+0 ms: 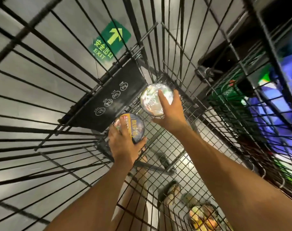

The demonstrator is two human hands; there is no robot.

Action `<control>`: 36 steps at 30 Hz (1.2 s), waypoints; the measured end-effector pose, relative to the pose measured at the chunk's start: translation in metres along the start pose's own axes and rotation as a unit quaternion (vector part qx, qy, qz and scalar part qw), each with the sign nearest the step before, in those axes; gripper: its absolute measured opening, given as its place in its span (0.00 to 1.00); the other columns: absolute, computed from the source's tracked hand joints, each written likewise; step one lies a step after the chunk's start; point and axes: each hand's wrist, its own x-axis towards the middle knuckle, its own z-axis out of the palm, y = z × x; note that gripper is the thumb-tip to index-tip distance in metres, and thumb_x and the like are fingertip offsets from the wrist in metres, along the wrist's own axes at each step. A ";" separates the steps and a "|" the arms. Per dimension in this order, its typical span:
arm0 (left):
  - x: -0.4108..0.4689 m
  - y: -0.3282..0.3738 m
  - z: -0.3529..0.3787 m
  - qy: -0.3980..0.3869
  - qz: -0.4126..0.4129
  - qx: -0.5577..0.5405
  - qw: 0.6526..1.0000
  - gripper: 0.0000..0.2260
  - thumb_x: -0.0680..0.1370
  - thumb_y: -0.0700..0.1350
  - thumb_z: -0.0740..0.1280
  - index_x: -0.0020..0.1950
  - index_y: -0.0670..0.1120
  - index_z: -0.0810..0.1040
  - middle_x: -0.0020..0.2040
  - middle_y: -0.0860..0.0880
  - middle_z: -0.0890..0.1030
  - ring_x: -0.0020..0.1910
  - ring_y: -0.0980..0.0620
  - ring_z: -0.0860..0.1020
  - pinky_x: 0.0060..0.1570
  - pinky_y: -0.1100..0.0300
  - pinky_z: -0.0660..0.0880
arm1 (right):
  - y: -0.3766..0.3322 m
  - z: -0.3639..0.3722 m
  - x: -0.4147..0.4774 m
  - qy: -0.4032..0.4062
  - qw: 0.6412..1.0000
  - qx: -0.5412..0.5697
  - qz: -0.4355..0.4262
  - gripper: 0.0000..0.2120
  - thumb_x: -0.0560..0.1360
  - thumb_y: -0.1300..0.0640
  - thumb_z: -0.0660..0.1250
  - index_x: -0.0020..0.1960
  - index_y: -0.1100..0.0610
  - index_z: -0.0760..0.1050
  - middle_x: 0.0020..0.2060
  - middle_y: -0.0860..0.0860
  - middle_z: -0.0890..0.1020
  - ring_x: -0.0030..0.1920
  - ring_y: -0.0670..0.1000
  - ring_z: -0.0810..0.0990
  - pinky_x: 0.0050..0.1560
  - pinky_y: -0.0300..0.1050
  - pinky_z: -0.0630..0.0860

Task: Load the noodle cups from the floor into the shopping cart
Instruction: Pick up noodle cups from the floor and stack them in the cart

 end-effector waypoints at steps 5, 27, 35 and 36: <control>-0.014 0.008 -0.027 -0.033 -0.006 0.023 0.999 0.48 0.71 0.70 0.62 0.78 0.51 0.37 0.76 0.33 0.48 0.75 0.35 0.51 0.73 0.43 0.54 | -0.015 -0.035 -0.055 0.004 0.993 0.045 0.109 0.48 0.70 0.44 0.73 0.78 0.43 0.45 0.77 0.57 0.47 0.76 0.59 0.51 0.76 0.55 0.52; -0.373 0.122 -0.005 -0.029 0.422 0.190 0.886 0.36 0.78 0.65 0.57 0.79 0.50 0.50 0.79 0.39 0.47 0.77 0.39 0.48 0.74 0.45 0.53 | 0.071 -0.063 -0.524 0.269 0.910 0.080 0.304 0.33 0.72 0.38 0.63 0.71 0.58 0.68 0.65 0.66 0.71 0.66 0.67 0.70 0.64 0.61 0.68; -0.529 0.122 0.099 -0.052 0.572 0.270 0.773 0.35 0.78 0.63 0.60 0.79 0.50 0.53 0.79 0.39 0.49 0.77 0.39 0.50 0.73 0.45 0.53 | 0.121 0.030 -0.724 0.253 0.821 0.155 0.488 0.36 0.74 0.38 0.63 0.75 0.55 0.61 0.71 0.61 0.64 0.70 0.63 0.63 0.68 0.57 0.64; -0.544 0.117 0.114 -0.062 0.591 0.290 0.750 0.35 0.77 0.63 0.60 0.79 0.49 0.54 0.78 0.38 0.51 0.77 0.38 0.51 0.73 0.45 0.54 | 0.123 0.044 -0.747 0.256 0.803 0.171 0.510 0.36 0.74 0.38 0.62 0.76 0.55 0.59 0.71 0.60 0.63 0.70 0.62 0.62 0.68 0.56 0.63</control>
